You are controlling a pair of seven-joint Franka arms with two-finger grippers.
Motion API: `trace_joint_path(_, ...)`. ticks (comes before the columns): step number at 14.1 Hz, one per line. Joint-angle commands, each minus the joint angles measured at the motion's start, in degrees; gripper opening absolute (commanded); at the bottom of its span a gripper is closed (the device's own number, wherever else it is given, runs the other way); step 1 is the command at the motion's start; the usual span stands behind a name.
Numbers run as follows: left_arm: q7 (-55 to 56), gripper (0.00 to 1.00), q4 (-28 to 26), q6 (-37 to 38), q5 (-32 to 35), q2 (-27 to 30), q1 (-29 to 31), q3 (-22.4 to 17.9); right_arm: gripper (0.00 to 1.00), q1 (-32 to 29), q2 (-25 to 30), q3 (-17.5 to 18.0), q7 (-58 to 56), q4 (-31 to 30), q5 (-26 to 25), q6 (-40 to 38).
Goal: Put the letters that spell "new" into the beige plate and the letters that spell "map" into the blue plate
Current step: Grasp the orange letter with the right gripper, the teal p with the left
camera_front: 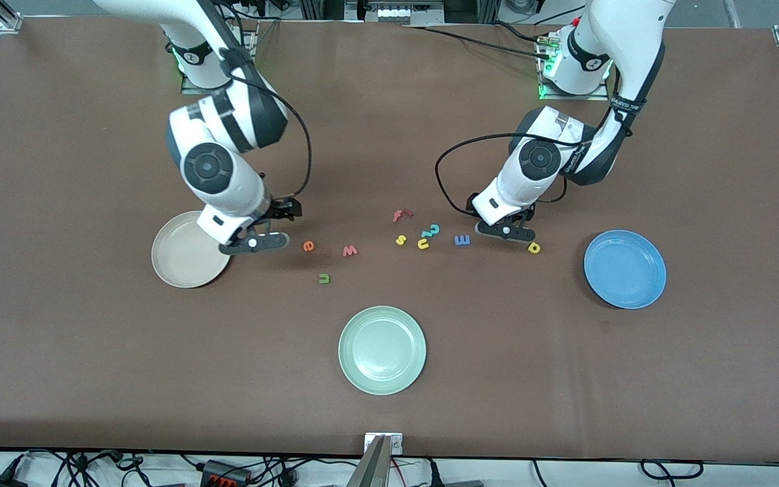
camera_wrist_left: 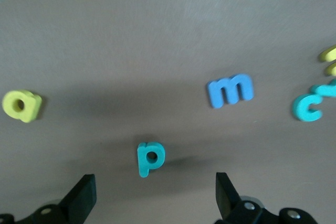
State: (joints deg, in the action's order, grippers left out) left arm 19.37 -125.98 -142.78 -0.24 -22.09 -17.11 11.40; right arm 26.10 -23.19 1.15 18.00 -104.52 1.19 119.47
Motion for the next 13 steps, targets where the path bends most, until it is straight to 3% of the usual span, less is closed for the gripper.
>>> trace_joint_path(1, 0.7, 1.00, -0.8, -3.4, 0.9, -1.6, 0.1, 0.1, 1.00, 1.6, -4.7, -0.6, 1.7, 1.3, 0.6, 4.2)
trace_joint_path(4, 0.3, 1.00, -0.7, -3.5, 0.9, -2.1, 0.2, 0.0, 1.00, 3.3, -7.7, -0.6, 2.2, 1.2, 0.6, 8.2)
trace_joint_path(7, 0.3, 0.76, -0.5, -4.2, 0.9, -3.0, 0.1, 0.0, 0.92, 3.4, -10.5, -0.7, 2.4, 1.3, 0.5, 10.9)
trace_joint_path(10, 0.1, 0.59, -0.5, -5.1, 1.0, -3.9, 0.1, -0.1, 0.83, 3.3, -12.3, -0.8, 2.4, 1.3, 0.4, 14.4)
trace_joint_path(13, 0.1, 0.39, -0.5, -5.1, 2.6, -3.8, 0.1, -0.1, 0.81, 3.2, -13.5, -0.8, 2.3, 1.5, 0.3, 16.8)
